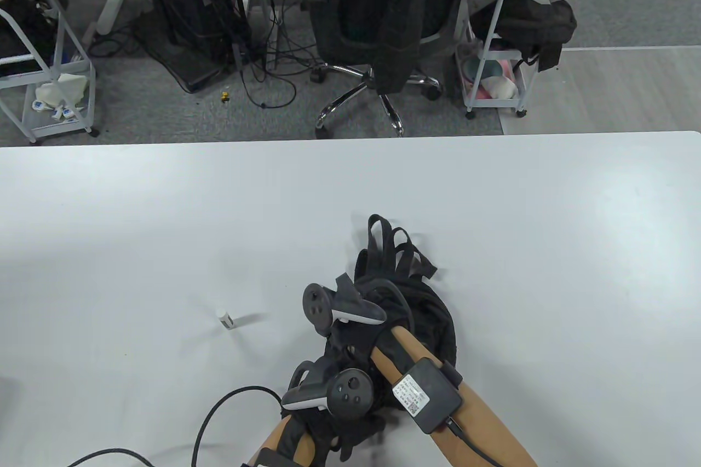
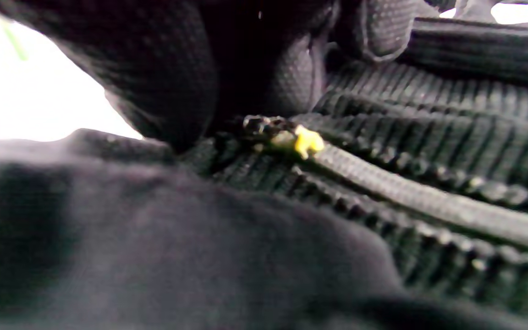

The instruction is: Apply lubricant on backpack

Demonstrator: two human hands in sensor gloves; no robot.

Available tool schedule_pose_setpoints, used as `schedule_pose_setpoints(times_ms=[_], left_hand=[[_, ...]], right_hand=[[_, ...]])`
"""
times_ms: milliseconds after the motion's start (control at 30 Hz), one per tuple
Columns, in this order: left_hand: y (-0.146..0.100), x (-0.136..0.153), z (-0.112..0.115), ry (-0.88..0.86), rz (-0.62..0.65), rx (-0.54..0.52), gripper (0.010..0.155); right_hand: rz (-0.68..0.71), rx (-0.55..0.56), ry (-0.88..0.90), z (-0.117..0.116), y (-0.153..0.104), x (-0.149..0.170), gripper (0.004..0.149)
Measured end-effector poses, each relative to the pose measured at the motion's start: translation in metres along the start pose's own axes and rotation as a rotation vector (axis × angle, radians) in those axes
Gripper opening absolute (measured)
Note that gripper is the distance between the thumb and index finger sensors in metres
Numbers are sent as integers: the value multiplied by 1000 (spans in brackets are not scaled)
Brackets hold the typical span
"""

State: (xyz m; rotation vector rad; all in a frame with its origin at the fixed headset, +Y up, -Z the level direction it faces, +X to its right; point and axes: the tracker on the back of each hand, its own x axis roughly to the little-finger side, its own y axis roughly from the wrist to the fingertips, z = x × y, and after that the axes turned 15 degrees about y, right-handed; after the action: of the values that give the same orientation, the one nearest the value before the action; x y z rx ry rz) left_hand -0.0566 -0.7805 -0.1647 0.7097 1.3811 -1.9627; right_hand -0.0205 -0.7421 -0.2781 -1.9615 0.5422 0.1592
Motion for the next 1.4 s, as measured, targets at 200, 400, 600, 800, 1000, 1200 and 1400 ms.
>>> schedule_pose_setpoints(times_ms=[200,400,600,800,1000,1200,1400], left_hand=[[1,1,-1,1,0,-14,74],[2,0,-2,8,-10,-28,75],[2,0,-3,7,-15,-34,74],[3,0,-3,23,-14,-30,75],[4,-6,-6,108,-4,-50,76],[6,-11,-12,170,12,-93,75],[15,-10,-18,251,54,-115,75]], right_hand=[[25,-20,101,5,-7,13,63],[26,3,84,17,-26,30,63],[123,66,158,18,-46,44,44],[136,206,60,28,-72,51,42],[88,271,-81,21,-89,59,42],[109,312,-35,10,-89,60,41],[142,274,94,13,-87,61,41]])
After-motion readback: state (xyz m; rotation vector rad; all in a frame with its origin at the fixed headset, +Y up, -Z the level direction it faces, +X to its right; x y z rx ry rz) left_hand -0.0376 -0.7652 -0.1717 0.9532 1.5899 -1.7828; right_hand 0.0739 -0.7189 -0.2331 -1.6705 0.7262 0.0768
